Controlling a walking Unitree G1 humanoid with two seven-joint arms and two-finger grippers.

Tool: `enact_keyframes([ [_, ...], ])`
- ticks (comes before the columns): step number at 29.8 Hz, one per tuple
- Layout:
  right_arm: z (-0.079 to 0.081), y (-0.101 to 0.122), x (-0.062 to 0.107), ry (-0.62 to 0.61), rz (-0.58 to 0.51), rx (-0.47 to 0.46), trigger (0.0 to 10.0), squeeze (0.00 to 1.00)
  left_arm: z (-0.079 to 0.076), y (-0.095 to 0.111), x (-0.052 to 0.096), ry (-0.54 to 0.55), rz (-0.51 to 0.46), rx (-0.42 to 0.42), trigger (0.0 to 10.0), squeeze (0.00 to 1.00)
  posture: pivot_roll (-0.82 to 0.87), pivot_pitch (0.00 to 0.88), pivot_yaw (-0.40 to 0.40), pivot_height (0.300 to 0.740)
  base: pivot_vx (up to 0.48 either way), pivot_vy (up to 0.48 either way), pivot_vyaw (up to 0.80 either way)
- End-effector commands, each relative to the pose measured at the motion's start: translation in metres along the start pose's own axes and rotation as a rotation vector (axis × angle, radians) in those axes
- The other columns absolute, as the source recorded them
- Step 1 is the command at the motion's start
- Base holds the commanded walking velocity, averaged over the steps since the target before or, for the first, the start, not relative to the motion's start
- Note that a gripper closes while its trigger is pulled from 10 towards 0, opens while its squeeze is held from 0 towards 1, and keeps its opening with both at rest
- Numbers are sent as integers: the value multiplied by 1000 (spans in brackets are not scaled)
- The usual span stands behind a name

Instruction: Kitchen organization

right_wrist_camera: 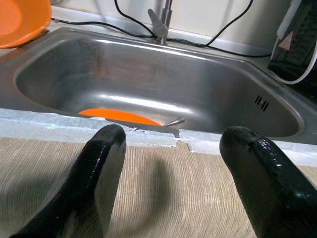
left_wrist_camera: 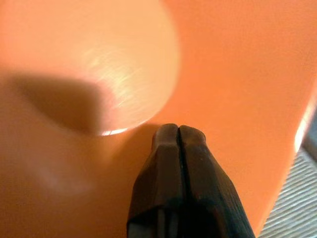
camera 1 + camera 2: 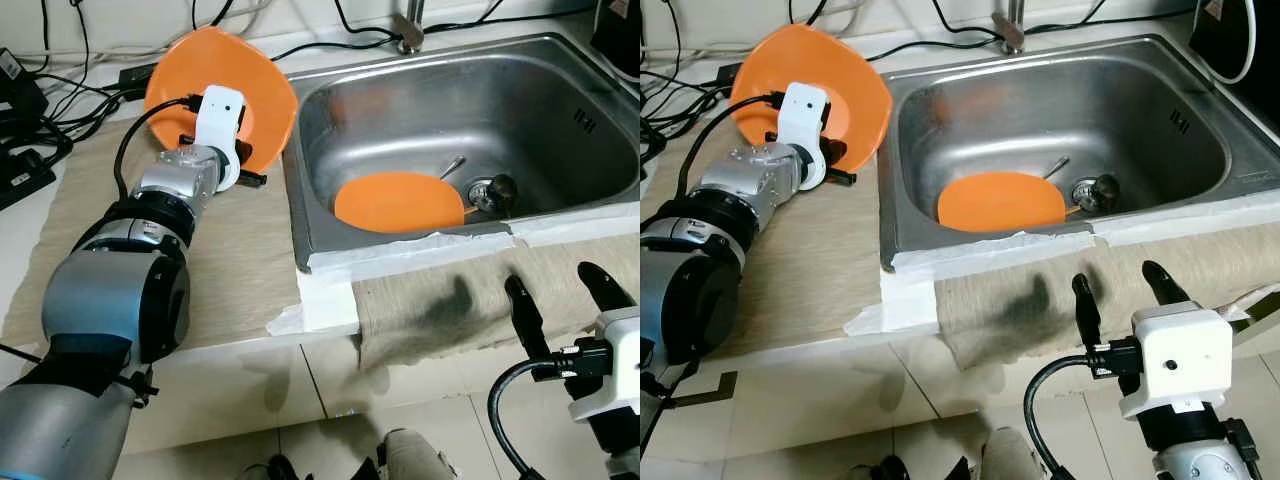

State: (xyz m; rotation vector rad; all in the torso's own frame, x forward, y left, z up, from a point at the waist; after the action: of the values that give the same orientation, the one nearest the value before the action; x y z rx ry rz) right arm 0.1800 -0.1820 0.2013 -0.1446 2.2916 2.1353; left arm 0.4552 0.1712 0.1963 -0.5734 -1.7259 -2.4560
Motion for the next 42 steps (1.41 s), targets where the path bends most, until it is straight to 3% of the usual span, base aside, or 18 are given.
enact_keyframes([
  [1, 1, 4, 2, 8, -2, 0, 10000, 0, 3, -29, 1, -1, 91, 36, 10000, 0, -432, 138, 112, 732, 0, 0, 0],
  [11, 2, 3, -2, 22, 17, -9, 10000, 0, -6, -66, 4, -78, 166, 127, 10000, 0, -392, 134, 106, 732, 0, 0, 0],
  [25, 4, -3, -11, 45, 33, -27, 10000, 0, -24, -88, 8, -215, 220, 185, 10000, 0, -334, 126, 91, 732, 0, 0, 0],
  [35, 9, -9, -26, 88, 29, -51, 10000, 0, -28, -102, 21, -319, 269, 212, 10000, 0, -242, 120, 74, 732, 0, 0, 0],
  [42, 9, -13, -43, 121, 17, -63, 10000, 0, -33, -108, 44, -341, 272, 225, 10000, 0, -161, 106, 54, 732, 0, 0, 0],
])
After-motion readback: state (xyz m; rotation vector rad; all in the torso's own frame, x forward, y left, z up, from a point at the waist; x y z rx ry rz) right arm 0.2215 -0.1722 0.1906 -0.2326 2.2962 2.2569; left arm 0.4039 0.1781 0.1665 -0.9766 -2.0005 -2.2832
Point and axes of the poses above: a point about 5 cm out from each wrist's last joint towards the gripper, its own x axis pointing back from the gripper into the wrist, its own y axis along the axis of the wrist's last joint, z = x × y, the point moved 4 cm from there along -x, pointing out of the wrist towards the gripper, and after that the axes turned 12 degrees about -x, right-handed, at the moved point
